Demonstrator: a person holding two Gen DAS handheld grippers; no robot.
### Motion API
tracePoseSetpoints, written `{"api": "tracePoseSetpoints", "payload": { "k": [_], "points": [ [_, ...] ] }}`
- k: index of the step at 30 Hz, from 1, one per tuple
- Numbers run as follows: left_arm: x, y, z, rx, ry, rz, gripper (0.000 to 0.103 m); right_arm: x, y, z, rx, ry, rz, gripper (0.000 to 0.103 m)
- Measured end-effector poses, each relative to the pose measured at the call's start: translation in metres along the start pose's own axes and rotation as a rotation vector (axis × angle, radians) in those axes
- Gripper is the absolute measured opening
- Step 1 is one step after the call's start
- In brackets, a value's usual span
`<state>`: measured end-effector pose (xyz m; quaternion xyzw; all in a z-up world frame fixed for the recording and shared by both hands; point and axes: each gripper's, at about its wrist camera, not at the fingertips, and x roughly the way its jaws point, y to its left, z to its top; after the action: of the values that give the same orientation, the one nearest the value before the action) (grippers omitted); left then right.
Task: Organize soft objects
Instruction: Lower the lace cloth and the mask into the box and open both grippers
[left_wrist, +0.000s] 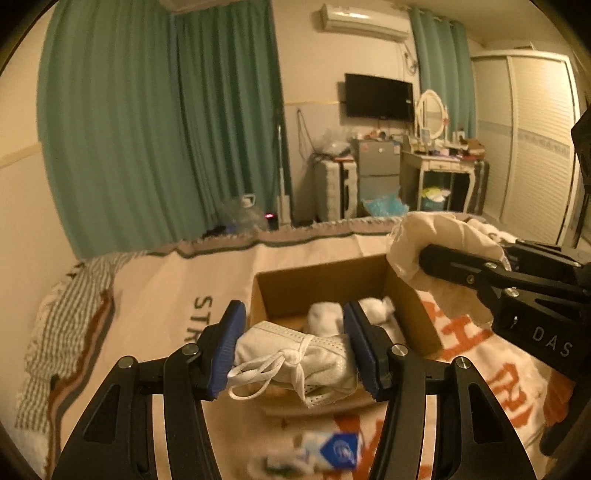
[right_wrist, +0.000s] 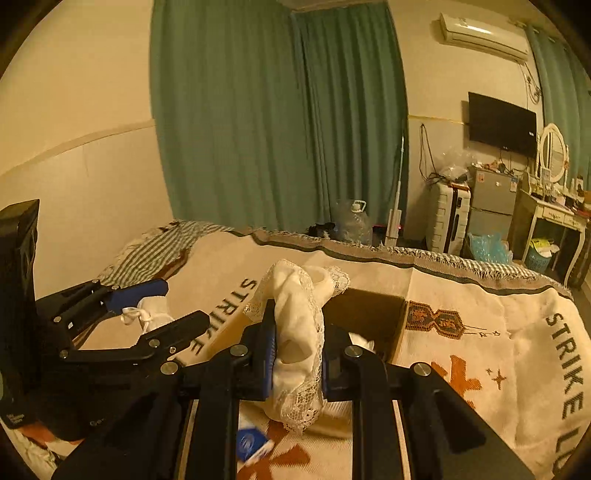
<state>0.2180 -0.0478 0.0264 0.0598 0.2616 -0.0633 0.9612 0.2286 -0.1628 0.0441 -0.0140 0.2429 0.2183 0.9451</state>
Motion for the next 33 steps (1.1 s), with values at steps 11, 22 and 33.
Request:
{"api": "tracePoseSetpoints", "payload": {
  "k": [11, 22, 33],
  "points": [
    [0.091, 0.001, -0.012, 0.013, 0.103, -0.026, 0.054, 0.102, -0.048, -0.012, 0.063, 0.095, -0.063, 0.017],
    [0.097, -0.011, -0.013, 0.051, 0.101, -0.055, 0.060, 0.118, -0.066, -0.015, 0.155, 0.079, -0.085, 0.060],
    [-0.027, -0.002, 0.043, 0.079, -0.099, 0.007, 0.083, 0.002, -0.037, 0.040, 0.096, -0.047, -0.162, 0.079]
  ]
}}
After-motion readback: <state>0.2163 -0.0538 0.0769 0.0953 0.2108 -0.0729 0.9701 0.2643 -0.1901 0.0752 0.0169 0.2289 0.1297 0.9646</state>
